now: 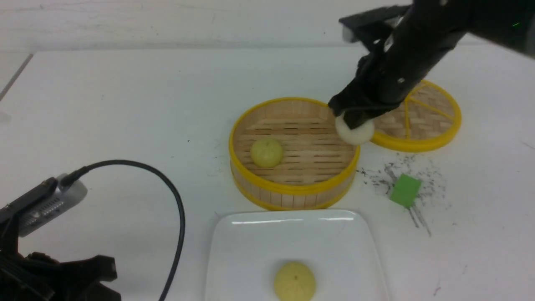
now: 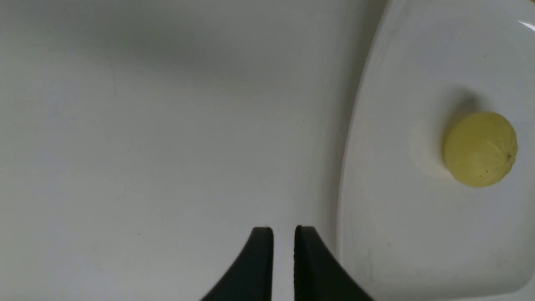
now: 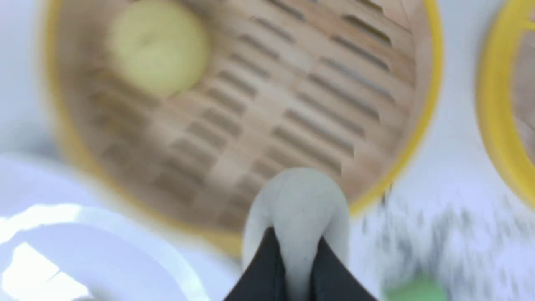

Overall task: Put the steamed buns into the plate on the white tablecloth.
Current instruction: 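Move the steamed bun from the bamboo steamer onto the white plate with the right gripper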

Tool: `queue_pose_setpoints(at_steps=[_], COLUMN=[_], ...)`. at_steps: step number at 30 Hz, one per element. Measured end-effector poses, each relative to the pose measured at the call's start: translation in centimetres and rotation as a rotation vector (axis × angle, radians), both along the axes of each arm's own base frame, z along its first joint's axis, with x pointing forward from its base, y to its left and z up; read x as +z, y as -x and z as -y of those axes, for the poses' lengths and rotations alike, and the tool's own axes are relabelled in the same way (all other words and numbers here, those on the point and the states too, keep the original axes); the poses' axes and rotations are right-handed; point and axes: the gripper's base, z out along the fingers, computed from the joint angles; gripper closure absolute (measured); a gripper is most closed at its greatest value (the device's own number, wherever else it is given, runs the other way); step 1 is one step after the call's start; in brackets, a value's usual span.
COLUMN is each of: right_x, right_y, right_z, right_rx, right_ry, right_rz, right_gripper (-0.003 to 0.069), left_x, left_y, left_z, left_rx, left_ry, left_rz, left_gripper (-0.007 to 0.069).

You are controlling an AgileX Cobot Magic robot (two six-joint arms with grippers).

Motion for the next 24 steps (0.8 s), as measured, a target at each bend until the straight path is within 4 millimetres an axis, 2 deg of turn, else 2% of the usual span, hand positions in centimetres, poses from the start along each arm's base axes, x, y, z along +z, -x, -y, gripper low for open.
queue_pose_setpoints(at_steps=[2,4,5,6,7,9,10,13,14,18,20,23,24], right_x=[1.3,1.0,0.8,-0.7,-1.0,-4.6,-4.8,-10.1,-10.1,-13.1,-13.8,-14.1,-14.1], right_y=[2.4,4.5,4.7,6.6,6.7,9.0,9.1,11.7,11.7,11.5,11.1,10.9,10.9], right_z=[0.6,0.8,0.8,0.7,0.6,0.0,0.0,-1.5,-1.6,-2.3,-2.4,-2.5,-2.5], right_rx=[0.006,0.008,0.011,0.014,0.016,0.012,0.007,-0.019,-0.016,-0.05,-0.062,-0.062,-0.061], right_ry=[-0.046,-0.088,-0.091,-0.121,-0.119,-0.142,-0.144,-0.159,-0.159,-0.143,-0.138,-0.129,-0.128], right_rz=[-0.032,-0.08,-0.085,-0.134,-0.137,-0.209,-0.214,-0.259,-0.262,-0.197,-0.185,-0.171,-0.171], right_gripper=[0.0636,0.0636,0.0636,0.0636,0.0636,0.0636,0.0636,0.0631,0.0631,0.0581,0.0526,0.0396,0.0386], left_x=[0.0,0.0,0.0,0.0,0.0,0.0,0.0,0.1,0.1,0.1,0.1,0.1,0.1], left_y=[0.0,0.0,0.0,0.0,0.0,-0.1,-0.1,-0.3,-0.3,-0.3,-0.4,-0.4,-0.4], left_z=[0.0,0.0,0.0,0.0,0.0,-0.1,-0.1,-0.1,-0.1,-0.2,-0.2,-0.2,-0.2], left_rx=[0.0,-0.001,-0.001,-0.001,0.0,0.016,0.018,0.052,0.053,0.057,0.058,0.062,0.062], left_ry=[-0.001,-0.003,-0.003,-0.004,-0.004,0.0,0.0,0.006,0.006,0.003,0.003,0.0,0.0], left_rz=[0.0,0.0,0.0,0.0,0.0,-0.001,0.0,0.011,0.013,0.019,0.022,0.03,0.03], left_gripper=[0.0517,0.0513,0.0513,0.0505,0.0505,0.0497,0.0496,0.0484,0.0483,0.047,0.0461,0.0442,0.0442])
